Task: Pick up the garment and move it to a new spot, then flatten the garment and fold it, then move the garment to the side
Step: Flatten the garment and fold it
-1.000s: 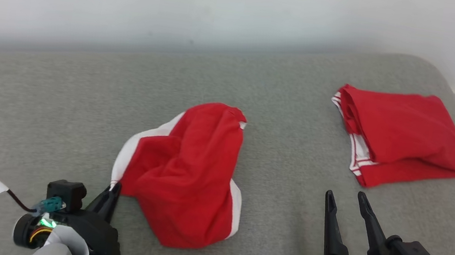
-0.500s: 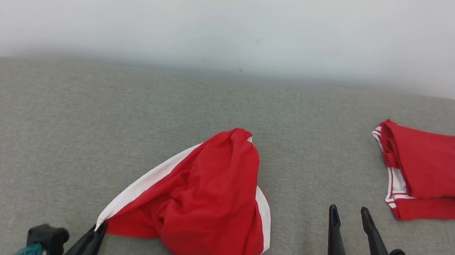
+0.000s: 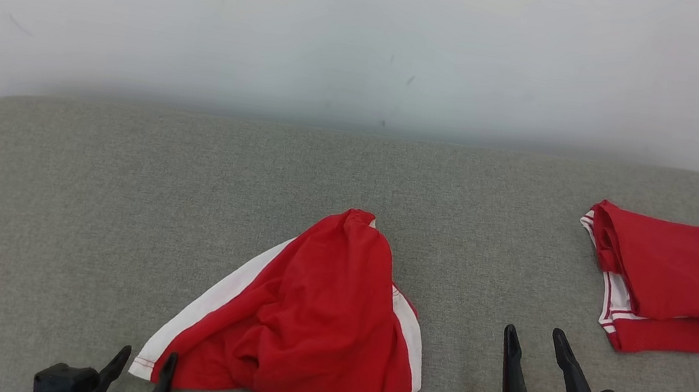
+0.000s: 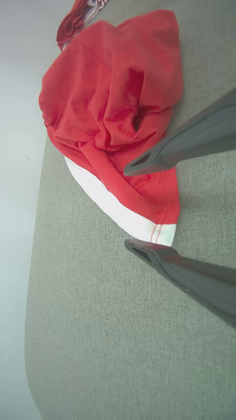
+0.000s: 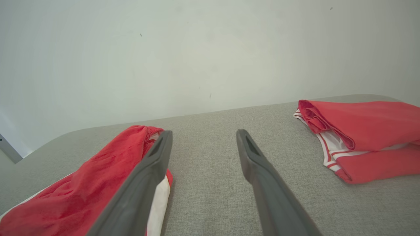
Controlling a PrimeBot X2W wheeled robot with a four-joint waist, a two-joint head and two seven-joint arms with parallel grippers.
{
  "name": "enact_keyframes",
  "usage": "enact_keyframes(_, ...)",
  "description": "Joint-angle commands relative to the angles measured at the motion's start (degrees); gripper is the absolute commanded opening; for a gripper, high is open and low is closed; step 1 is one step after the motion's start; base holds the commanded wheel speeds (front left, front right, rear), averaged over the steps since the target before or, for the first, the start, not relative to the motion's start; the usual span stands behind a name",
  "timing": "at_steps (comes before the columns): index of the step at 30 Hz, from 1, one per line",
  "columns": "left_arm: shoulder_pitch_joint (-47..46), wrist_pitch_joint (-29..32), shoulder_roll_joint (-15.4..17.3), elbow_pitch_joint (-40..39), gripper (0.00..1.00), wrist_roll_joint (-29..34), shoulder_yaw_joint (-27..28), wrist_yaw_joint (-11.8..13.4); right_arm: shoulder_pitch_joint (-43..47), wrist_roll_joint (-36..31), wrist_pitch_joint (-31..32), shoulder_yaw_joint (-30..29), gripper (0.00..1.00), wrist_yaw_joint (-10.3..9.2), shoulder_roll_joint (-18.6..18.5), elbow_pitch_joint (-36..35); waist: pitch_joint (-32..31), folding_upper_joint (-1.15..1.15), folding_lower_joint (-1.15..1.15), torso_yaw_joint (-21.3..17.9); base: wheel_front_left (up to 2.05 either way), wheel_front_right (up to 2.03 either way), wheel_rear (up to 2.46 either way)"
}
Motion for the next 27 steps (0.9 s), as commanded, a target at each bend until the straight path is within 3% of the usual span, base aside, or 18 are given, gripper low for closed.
enact_keyframes(1, 0.9, -0.5, 0.1, -0.2, 1.00, 0.5, 0.4, 0.4, 0.3, -0.2, -0.1, 0.0, 1.00, -0.15, 0.0, -0.2, 0.0, 0.00, 0.00, 0.0, 0.00, 0.00, 0.00)
enact_keyframes(17, 3.0, -2.4, 0.6, -4.4, 1.00, 2.9, 3.2, 3.6, 0.8, -0.7, -0.1, -1.4, 1.00, -0.15, 0.0, -0.6, -0.6, 0.00, 0.00, 0.3, 0.00, 0.00, 0.00)
enact_keyframes(27, 5.1, -2.6, 0.2, -9.0, 1.00, 9.2, 8.3, 5.9, 1.1, -1.4, -0.1, -3.9, 1.00, -0.15, 0.0, -1.3, -1.1, 0.00, 0.00, -0.3, 0.00, 0.00, 0.00)
